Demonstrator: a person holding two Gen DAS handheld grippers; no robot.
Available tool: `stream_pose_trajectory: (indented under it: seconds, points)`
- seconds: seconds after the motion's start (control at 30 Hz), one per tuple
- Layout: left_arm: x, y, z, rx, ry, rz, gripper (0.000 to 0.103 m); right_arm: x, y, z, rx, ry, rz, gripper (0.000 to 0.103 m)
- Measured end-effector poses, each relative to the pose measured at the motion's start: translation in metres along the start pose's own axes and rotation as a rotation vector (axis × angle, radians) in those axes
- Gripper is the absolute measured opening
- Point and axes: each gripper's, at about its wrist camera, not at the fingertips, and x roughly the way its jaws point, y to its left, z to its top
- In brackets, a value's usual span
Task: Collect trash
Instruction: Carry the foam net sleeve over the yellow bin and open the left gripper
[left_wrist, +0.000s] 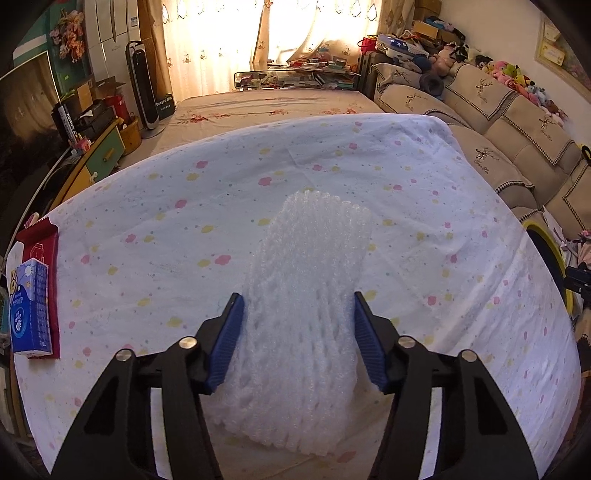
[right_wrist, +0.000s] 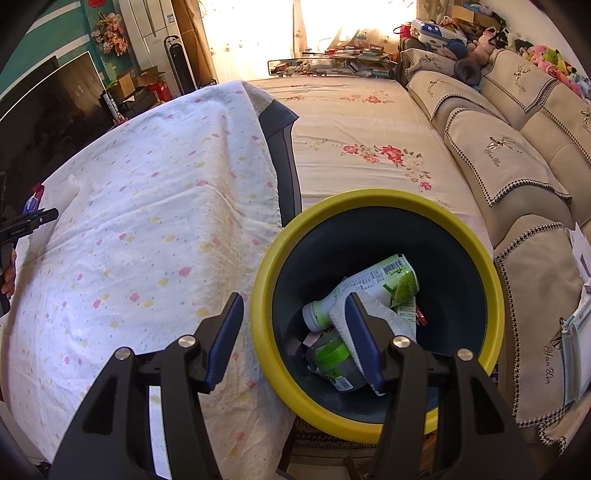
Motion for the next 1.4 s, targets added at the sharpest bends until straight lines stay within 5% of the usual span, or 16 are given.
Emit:
stream_pose_trajectory:
  seconds: [0.1, 0.4, 0.8, 1.1, 1.33, 1.4]
  points:
    - [-0.005, -0.003, -0.004, -0.002, -0.002, -0.015, 0.036, -0.003, -0.001, -0.002, 0.003, -0.005, 0.001, 0.055]
    - [-0.043, -0.037, -0.019, 0.003, -0.045, -0.04, 0.03, -0.017, -0.008, -0.012, 0.019, -0.03, 0.005, 0.055]
    - [-0.093, -0.25, -0.015, 0.317, -0.053, -0.267, 0.03, -0.058, -0.047, -0.041, 0.082, -0.105, -0.04, 0.055]
    - [-0.046, -0.418, 0.0, 0.538, 0.027, -0.335, 0.031, -0.092, -0.096, -0.074, 0.14, -0.15, -0.106, 0.055]
    - [0.026, -0.474, 0.016, 0.558, 0.13, -0.304, 0.035, -0.103, -0.122, -0.091, 0.183, -0.164, -0.116, 0.059]
    - [0.039, -0.484, 0.017, 0.554, 0.147, -0.28, 0.054, -0.103, -0.127, -0.093, 0.192, -0.163, -0.116, 0.059]
